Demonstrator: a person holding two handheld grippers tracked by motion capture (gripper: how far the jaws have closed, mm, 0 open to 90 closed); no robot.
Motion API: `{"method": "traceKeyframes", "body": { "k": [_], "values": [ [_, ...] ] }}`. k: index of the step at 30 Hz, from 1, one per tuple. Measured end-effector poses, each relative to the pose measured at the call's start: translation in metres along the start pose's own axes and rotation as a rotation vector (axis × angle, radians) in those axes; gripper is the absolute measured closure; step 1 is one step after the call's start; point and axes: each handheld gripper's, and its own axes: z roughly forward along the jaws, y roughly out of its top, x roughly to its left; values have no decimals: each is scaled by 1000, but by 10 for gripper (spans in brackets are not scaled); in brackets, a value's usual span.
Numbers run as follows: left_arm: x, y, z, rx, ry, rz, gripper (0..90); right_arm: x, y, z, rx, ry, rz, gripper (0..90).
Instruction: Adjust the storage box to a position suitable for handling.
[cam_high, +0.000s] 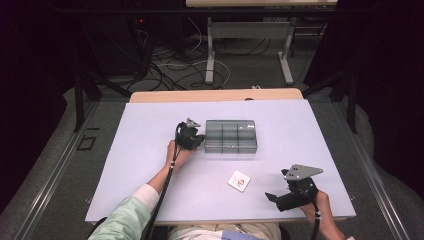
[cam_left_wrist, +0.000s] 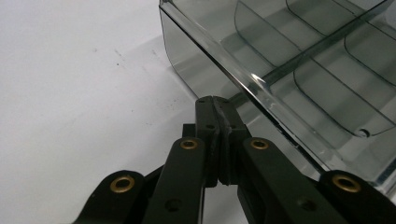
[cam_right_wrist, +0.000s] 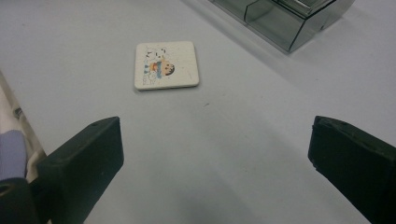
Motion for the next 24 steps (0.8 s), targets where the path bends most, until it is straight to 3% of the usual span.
{"method": "traceKeyframes", "body": {
  "k": [1,11,19,24],
  "values": [
    [-2,0,0,-7,3,-13,900,0,0,0,0,0,0,29],
    [-4,0,1,-18,3,4,899,0,0,0,2,-1,-1,30],
    [-4,-1,-4,-15,5,4,808,1,0,-1,18,2,14,30],
    [-2,-4,-9,11,22,1,669,1,0,-1,1,-4,3,31]
  ]
}}
